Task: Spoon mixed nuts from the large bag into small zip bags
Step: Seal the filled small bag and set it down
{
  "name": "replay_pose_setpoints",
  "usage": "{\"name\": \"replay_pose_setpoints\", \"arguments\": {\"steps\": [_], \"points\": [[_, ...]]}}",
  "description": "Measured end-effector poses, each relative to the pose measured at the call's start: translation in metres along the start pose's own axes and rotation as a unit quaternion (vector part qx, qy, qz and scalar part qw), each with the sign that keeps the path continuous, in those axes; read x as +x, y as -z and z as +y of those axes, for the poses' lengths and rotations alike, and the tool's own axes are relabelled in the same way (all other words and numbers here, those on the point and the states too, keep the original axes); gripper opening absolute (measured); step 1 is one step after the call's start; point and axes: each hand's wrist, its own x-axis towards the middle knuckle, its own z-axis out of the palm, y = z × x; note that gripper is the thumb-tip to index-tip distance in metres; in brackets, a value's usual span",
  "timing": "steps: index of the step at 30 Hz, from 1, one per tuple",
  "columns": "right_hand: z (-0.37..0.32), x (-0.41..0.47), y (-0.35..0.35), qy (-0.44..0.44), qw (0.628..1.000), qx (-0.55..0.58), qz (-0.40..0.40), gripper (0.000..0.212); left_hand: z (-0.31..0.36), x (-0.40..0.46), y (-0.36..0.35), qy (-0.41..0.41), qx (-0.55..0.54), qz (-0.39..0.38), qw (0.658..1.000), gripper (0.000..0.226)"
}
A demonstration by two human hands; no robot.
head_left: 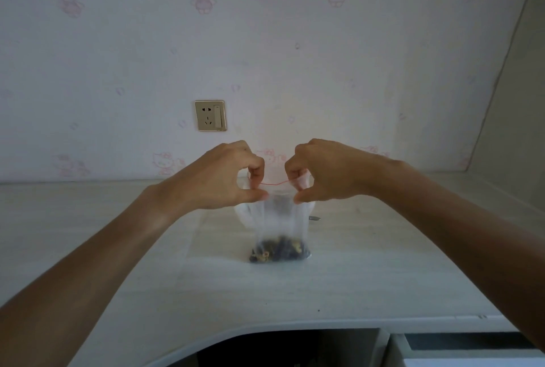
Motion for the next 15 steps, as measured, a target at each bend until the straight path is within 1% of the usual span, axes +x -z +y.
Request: {"name": "replay_pose_setpoints", "arguments": {"steps": [4, 7, 11, 13, 15], "points": [[-0.005, 0.004, 0.002, 0.004, 1.000, 0.007, -0.030, 0.031, 0.003, 0.001, 0.001, -0.024, 0.018, 0.009, 1.000, 0.034], [-0.004, 0.005, 0.004, 0.021, 0.999, -0.037, -0.018, 0.024, 0.003, 0.001, 0.007, -0.039, 0.045, 0.008, 0.998, 0.037], [0.003, 0.003, 0.006, 0.040, 0.994, -0.097, 0.013, 0.031, -0.002, -0.002, 0.011, -0.030, 0.069, 0.005, 0.997, 0.039], [0.007, 0.001, 0.008, 0.041, 0.994, -0.096, 0.019, 0.033, -0.004, -0.002, 0.010, -0.031, 0.064, 0.002, 0.997, 0.037], [0.009, -0.001, 0.011, 0.022, 0.998, -0.062, 0.012, 0.030, -0.005, -0.002, 0.009, -0.034, 0.053, -0.003, 0.998, 0.030]]}}
